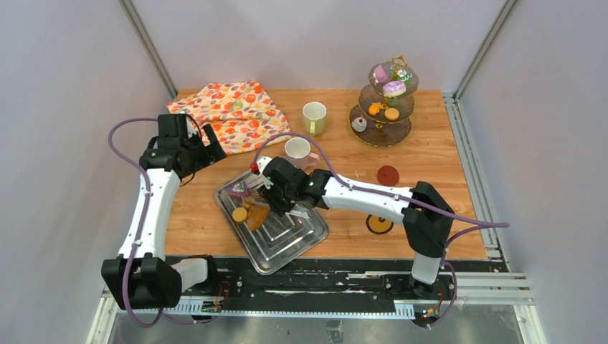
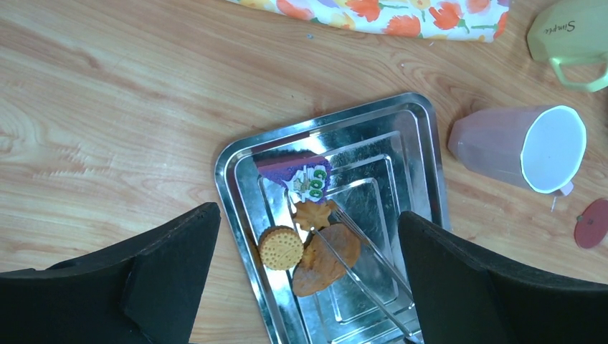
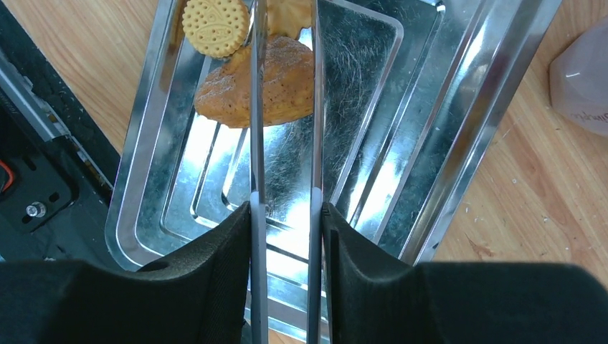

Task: Serve the afternoon tea

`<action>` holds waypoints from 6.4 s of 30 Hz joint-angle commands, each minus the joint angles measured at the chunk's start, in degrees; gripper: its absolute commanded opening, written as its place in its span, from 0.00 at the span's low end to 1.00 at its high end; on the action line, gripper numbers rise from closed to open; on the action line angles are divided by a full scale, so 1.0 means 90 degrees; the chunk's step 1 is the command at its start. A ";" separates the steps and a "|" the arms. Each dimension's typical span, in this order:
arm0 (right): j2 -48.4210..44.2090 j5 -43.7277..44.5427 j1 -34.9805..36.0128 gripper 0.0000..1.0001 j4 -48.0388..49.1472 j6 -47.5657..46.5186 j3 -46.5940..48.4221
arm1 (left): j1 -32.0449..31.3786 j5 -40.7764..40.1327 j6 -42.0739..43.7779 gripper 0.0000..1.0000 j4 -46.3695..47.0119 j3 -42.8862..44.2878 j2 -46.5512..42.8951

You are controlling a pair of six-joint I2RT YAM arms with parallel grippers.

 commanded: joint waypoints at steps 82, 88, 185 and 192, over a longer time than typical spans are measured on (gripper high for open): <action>-0.4231 0.0680 -0.5786 0.00 -0.0268 0.0446 -0.2715 | 0.0037 0.0392 -0.0053 1.00 0.0378 0.0147 0.0334; -0.3382 0.0462 -0.6016 0.01 0.0379 0.0442 -0.2625 | 0.0037 0.0325 -0.0018 1.00 0.0333 0.0194 0.0322; -0.1532 -0.0391 0.0949 0.28 0.0136 -0.0141 -0.1092 | 0.0037 0.0004 0.0045 1.00 -0.0121 0.0185 -0.0288; -0.0472 -0.0410 0.1036 0.23 0.0202 -0.0084 -0.0503 | 0.0034 -0.0077 0.0110 1.00 -0.0191 0.0200 -0.0344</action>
